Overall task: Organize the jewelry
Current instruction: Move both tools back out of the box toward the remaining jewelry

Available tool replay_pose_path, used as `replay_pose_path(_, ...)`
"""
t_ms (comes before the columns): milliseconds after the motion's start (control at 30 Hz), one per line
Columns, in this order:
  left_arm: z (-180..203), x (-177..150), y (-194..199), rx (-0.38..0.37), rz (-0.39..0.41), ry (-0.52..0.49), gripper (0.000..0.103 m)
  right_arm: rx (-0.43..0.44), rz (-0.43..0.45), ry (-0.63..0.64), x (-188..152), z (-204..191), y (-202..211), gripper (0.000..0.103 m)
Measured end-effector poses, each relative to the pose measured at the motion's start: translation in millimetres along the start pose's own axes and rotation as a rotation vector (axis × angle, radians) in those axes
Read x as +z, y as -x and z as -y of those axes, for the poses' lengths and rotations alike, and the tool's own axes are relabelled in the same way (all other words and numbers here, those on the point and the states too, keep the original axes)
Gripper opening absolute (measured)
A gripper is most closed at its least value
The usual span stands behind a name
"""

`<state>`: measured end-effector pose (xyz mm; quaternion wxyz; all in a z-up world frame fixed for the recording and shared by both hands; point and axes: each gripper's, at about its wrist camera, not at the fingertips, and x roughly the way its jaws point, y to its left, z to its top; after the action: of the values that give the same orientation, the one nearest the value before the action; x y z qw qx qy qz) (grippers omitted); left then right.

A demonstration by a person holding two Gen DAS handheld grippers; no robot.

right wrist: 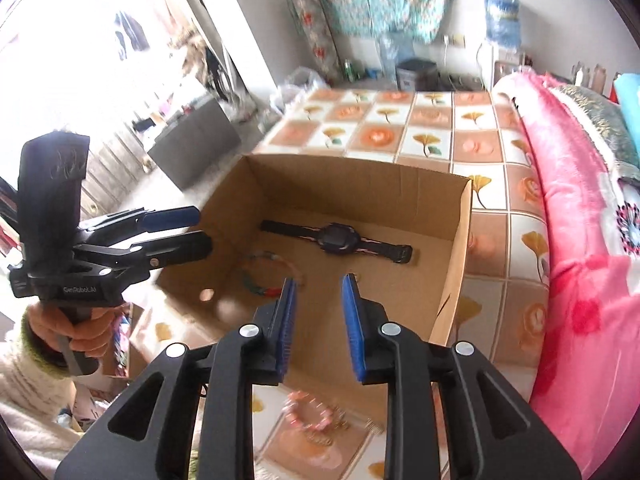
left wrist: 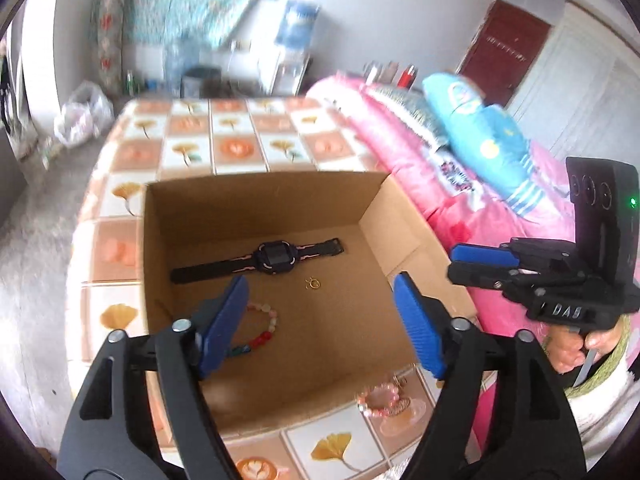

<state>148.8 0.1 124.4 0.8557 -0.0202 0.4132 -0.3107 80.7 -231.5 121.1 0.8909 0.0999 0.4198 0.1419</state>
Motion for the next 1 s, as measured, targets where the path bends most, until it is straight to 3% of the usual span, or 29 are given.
replay_pose_path(100, 10.3, -22.5, 35.0, 0.013, 0.08, -0.059, 0.082, 0.012, 0.062, -0.002, -19.8, -14.7, 24.4, 0.033)
replay_pose_path(167, 13.2, -42.1, 55.3, 0.017, 0.124, -0.088, 0.084, 0.02, 0.1, -0.001, -38.5, -23.3, 38.3, 0.046)
replay_pose_path(333, 11.1, -92.7, 68.6, 0.026, 0.128, -0.07, 0.089, -0.027, 0.106, -0.033, -88.0, -31.2, 40.6, 0.055)
replay_pose_path(433, 8.2, -123.1, 53.0, 0.074, 0.071, -0.059, 0.09, -0.03, 0.058, -0.089, -110.2, -28.8, 24.7, 0.056)
replay_pose_path(533, 5.3, -150.2, 21.8, 0.157, -0.007, -0.067, 0.09, -0.115, -0.011, -0.128, -132.6, -25.8, 0.2, 0.058)
replay_pose_path(567, 4.7, -156.3, 10.5, 0.178, -0.036, -0.069, 0.09, -0.177, -0.046, -0.136, -140.3, -24.7, -11.8, 0.063)
replay_pose_path(733, -0.2, -181.1, -46.7, 0.255, -0.17, -0.108, 0.09, -0.314, -0.138, -0.143, -164.4, -20.9, -45.1, 0.074)
replay_pose_path(800, -2.8, -185.2, -56.7, 0.263, -0.184, -0.113, 0.09, -0.341, -0.167, -0.125, -172.1, -20.9, -54.4, 0.074)
replay_pose_path(1000, -1.3, -186.2, -58.2, 0.283, -0.131, -0.139, 0.095, -0.381, -0.202, -0.094, -182.6, -19.1, -70.2, 0.082)
